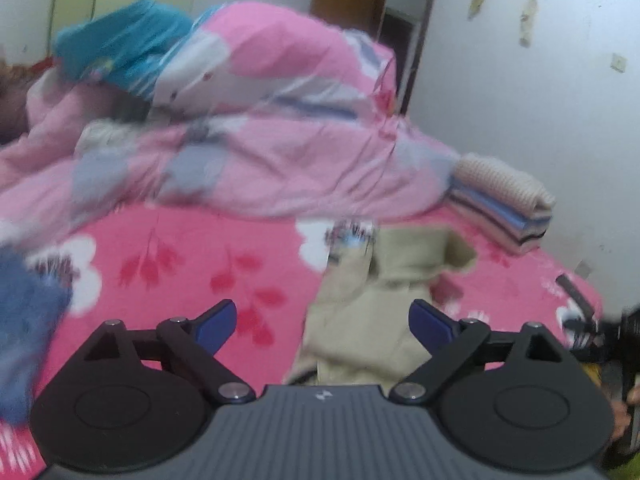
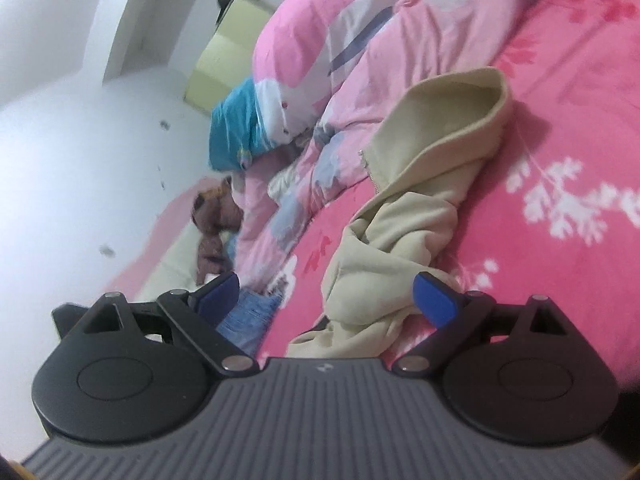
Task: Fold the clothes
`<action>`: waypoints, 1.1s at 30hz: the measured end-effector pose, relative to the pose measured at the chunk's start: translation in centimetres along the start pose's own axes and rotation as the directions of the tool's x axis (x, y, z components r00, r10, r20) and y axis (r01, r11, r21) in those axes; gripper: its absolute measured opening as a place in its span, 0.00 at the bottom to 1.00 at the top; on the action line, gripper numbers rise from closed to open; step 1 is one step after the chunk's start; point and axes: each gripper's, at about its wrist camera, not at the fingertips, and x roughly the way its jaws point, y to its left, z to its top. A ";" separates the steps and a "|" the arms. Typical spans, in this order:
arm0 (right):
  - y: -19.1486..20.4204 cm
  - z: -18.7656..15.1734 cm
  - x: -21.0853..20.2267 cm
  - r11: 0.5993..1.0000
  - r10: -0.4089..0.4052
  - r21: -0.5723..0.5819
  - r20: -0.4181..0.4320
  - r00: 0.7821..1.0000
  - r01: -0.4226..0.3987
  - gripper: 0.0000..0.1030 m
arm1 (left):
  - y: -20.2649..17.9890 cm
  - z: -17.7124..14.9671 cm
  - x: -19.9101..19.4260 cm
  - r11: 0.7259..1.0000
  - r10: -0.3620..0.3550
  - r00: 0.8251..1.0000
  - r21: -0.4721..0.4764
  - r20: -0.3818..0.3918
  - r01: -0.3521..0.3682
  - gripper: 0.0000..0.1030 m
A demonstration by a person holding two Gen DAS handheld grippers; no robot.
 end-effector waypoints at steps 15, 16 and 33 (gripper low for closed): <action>-3.2 12.1 6.3 0.947 -0.291 -0.093 0.150 0.945 0.306 0.91 | -5.8 -10.1 13.3 0.977 -0.088 0.973 0.170 -0.213 0.126 0.91; -3.6 13.4 7.1 0.940 -0.310 -0.097 0.161 0.937 0.328 0.91 | -5.3 -10.0 13.7 0.979 -0.097 0.974 0.156 -0.206 0.131 0.91; -12.3 15.0 21.3 0.952 -0.305 -0.113 -0.347 0.887 0.283 0.88 | 0.2 -4.4 18.9 0.988 -0.077 0.992 0.122 -0.102 0.089 0.95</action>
